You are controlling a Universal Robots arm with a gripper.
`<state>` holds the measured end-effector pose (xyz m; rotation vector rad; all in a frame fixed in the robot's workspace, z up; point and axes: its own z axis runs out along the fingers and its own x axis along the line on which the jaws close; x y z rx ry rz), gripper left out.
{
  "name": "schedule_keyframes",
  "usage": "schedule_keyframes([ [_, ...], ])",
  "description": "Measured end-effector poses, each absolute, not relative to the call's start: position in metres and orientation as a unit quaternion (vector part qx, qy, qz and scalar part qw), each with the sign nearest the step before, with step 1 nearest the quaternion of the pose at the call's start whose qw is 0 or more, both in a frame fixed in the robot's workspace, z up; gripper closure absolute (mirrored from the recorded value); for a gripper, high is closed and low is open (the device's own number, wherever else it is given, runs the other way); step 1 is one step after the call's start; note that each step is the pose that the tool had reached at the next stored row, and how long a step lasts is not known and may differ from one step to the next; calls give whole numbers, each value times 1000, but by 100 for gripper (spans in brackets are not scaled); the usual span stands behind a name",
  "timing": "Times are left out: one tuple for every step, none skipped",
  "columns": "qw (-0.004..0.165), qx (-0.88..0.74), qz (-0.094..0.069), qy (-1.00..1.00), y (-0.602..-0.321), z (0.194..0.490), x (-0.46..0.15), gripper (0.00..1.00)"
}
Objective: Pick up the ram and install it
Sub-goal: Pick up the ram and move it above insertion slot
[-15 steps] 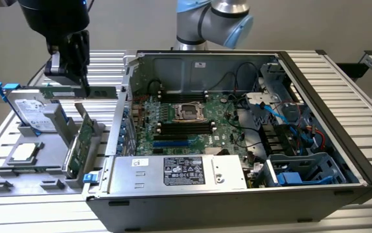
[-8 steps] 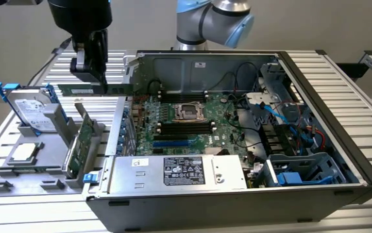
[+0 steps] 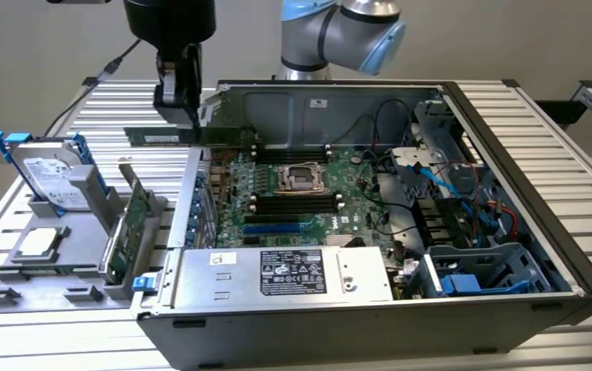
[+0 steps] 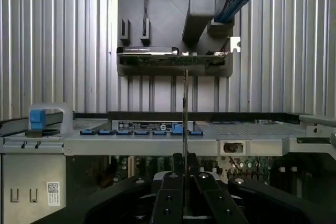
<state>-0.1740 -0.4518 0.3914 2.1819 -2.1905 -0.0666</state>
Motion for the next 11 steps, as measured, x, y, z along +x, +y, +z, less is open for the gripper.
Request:
schedule_keyframes([
  [25, 705, -22, -708, -450, 391, -170, 86],
  [25, 705, -22, -708, -449, 391, -166, 86],
  [25, 705, -22, -708, -447, 391, -162, 86],
  [25, 705, -22, -708, -446, 391, -158, 86],
  [25, 705, -22, -708, -445, 391, -154, 86],
  [25, 705, -22, -708, -443, 391, -150, 86],
  [25, 705, -22, -708, -442, 391, -146, 86],
  [25, 705, -22, -708, -440, 391, -143, 86],
  [25, 705, -22, -708, -439, 391, -138, 86],
  [25, 705, -22, -708, -437, 391, -134, 86],
  [25, 705, -22, -708, -436, 391, -131, 86],
])
